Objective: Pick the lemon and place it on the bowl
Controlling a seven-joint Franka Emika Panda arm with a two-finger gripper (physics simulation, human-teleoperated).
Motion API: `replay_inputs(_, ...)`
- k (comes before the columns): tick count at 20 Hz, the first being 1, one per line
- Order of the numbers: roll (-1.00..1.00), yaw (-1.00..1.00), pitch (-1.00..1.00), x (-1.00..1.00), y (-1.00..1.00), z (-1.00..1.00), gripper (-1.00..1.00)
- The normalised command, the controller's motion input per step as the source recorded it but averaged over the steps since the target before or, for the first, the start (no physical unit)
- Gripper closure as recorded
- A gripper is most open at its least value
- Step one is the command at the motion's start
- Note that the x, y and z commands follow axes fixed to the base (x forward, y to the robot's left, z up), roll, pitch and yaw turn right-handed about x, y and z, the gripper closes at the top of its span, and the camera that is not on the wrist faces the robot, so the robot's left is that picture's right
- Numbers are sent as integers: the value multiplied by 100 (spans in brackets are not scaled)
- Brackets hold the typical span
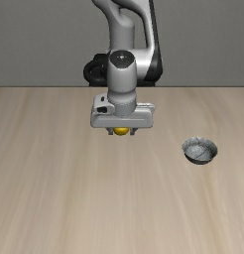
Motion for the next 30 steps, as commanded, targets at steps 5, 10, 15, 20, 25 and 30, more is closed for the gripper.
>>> replay_inputs(5, 0, 0, 0, 0, 0, 100, 100)
replay_inputs(10, 0, 0, 0, 0, 100, 0, 100)
replay_inputs(15, 0, 0, 0, 0, 100, 0, 100)
replay_inputs(20, 0, 0, 0, 0, 100, 0, 100)
replay_inputs(25, 0, 0, 0, 20, 80, 0, 100)
replay_inputs(30, 0, 0, 0, 100, 0, 0, 100)
